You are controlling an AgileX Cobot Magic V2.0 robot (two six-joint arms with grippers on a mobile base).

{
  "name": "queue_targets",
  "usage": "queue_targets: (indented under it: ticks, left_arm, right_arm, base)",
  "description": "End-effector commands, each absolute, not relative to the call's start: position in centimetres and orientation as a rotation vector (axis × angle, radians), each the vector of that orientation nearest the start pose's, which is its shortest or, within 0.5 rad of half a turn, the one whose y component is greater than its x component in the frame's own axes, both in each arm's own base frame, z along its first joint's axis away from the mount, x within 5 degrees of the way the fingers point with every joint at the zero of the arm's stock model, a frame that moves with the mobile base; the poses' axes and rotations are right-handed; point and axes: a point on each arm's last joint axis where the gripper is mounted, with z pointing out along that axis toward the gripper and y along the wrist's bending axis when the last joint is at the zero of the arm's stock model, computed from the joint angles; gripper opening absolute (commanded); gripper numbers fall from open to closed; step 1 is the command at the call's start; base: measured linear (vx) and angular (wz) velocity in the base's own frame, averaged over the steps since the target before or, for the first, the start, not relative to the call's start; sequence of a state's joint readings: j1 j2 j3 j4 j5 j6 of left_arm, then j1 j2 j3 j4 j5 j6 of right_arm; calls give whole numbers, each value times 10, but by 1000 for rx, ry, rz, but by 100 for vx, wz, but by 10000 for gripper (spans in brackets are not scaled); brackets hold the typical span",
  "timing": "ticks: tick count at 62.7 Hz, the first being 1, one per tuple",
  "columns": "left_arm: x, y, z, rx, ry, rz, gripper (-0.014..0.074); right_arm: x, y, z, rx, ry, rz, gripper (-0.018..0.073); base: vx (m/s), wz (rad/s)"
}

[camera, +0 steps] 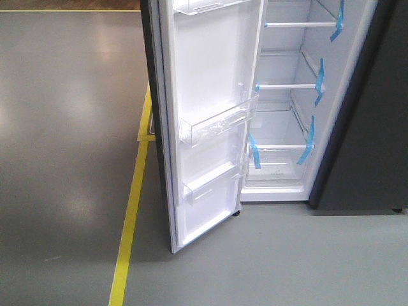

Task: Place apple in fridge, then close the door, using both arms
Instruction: 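Approach the refrigerator door bins with the apple held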

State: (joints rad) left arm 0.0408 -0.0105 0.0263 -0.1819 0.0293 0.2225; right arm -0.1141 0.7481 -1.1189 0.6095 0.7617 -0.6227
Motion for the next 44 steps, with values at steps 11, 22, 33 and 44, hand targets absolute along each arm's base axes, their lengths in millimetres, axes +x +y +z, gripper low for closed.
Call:
queue_targets:
  ticks: [11,22,33,44]
  left_arm:
    - [56,3,203,-9,1459,67,-6]
    - [56,3,203,-9,1459,67,-6]
    - [56,3,203,-9,1459,67,-6]
    - [56,3,203,-9,1459,67,-6]
  right_arm:
    - [118,21,471,-286,1641,153,-6]
    - [118,21,471,-286,1641,153,-6]
    - [118,21,471,-286,1641,153,-6]
    - [118,21,471,-286,1641,153,-6]
  base:
    - [18,-3]
    - [19,-3]
    - [18,-2]
    - [18,-2]
